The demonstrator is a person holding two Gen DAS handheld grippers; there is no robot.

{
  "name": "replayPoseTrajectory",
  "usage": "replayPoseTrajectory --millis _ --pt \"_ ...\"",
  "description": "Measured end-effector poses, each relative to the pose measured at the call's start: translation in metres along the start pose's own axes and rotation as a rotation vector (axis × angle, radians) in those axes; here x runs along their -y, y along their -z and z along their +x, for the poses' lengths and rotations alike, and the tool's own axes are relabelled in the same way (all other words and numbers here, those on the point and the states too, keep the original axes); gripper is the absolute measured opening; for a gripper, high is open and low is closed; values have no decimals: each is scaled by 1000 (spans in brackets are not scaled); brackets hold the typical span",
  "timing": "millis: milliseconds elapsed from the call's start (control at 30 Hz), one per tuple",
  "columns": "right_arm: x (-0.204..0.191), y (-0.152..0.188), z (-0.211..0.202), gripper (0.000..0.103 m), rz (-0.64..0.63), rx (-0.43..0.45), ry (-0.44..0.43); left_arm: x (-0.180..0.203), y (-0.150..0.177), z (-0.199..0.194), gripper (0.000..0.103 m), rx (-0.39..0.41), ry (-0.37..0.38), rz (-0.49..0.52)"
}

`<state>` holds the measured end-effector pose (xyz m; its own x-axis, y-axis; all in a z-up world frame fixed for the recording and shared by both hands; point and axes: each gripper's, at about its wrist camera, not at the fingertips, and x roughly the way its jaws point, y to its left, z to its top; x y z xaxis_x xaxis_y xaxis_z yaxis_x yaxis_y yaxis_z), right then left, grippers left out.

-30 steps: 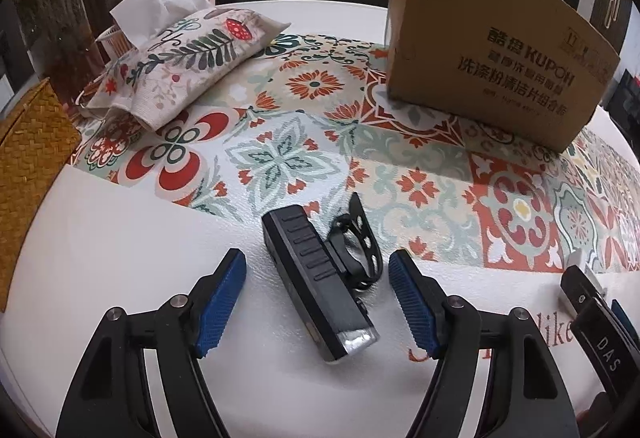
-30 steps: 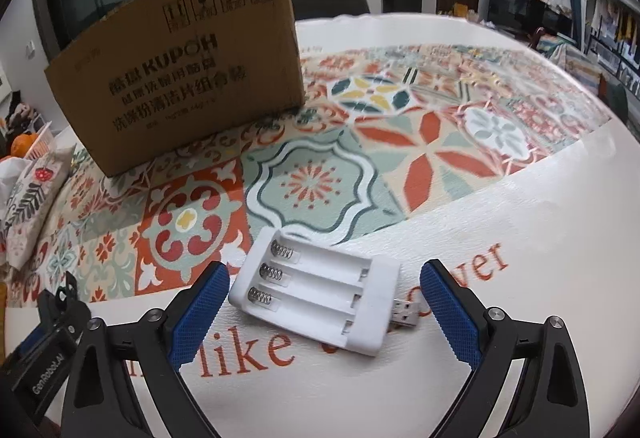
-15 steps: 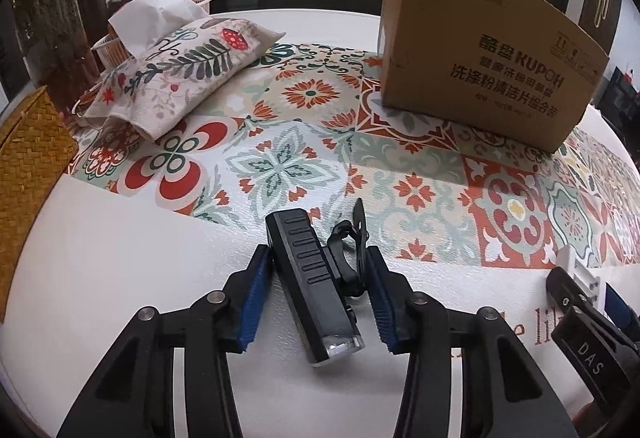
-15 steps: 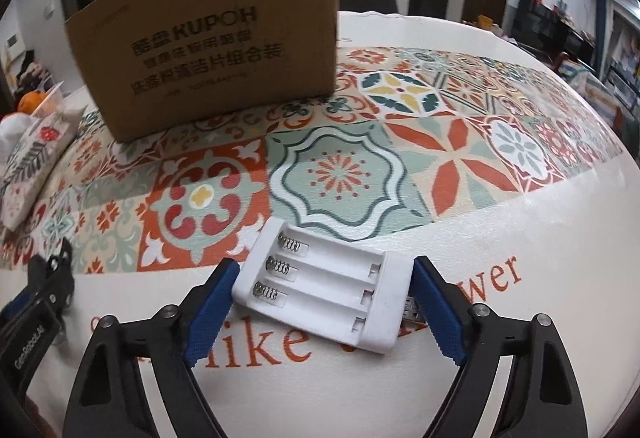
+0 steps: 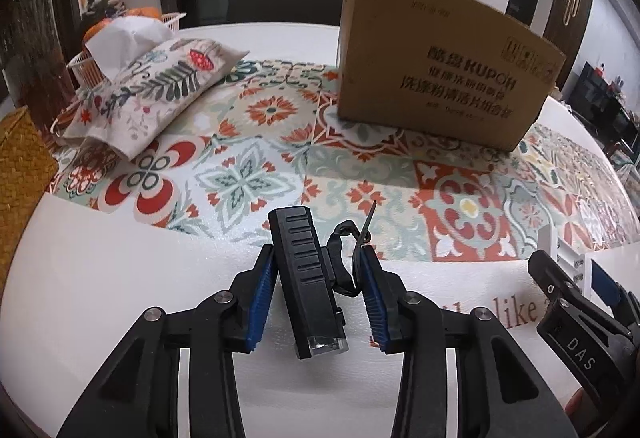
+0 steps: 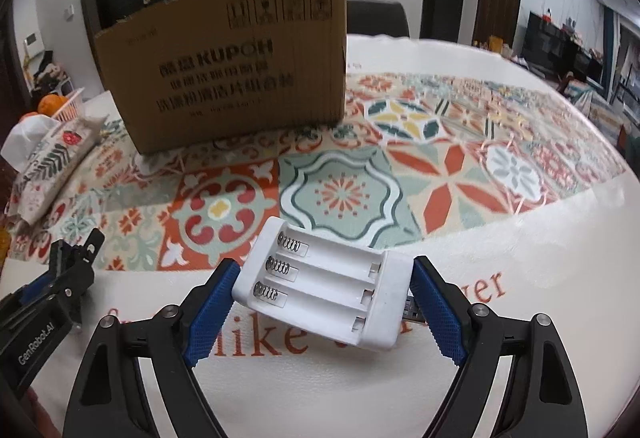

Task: Organize rigid objects
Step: 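Grasp the black bike light with the left tool while the right tool grasps the white charger, then lift the bike light and charger and carry both over the box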

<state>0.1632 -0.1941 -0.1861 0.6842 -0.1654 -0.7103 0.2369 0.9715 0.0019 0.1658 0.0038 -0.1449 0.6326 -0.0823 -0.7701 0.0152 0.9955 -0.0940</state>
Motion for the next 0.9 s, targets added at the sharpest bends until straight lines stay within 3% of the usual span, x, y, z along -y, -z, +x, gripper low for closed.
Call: replayPoseTrajectory --millis 533,900 --pt "-4 -19 -45 86 -26 176 -27 4 -14 -40 41 103 44 19" --pt "-4 -33 -87 86 -36 346 -33 8 -30 -79 41 215 59 36"
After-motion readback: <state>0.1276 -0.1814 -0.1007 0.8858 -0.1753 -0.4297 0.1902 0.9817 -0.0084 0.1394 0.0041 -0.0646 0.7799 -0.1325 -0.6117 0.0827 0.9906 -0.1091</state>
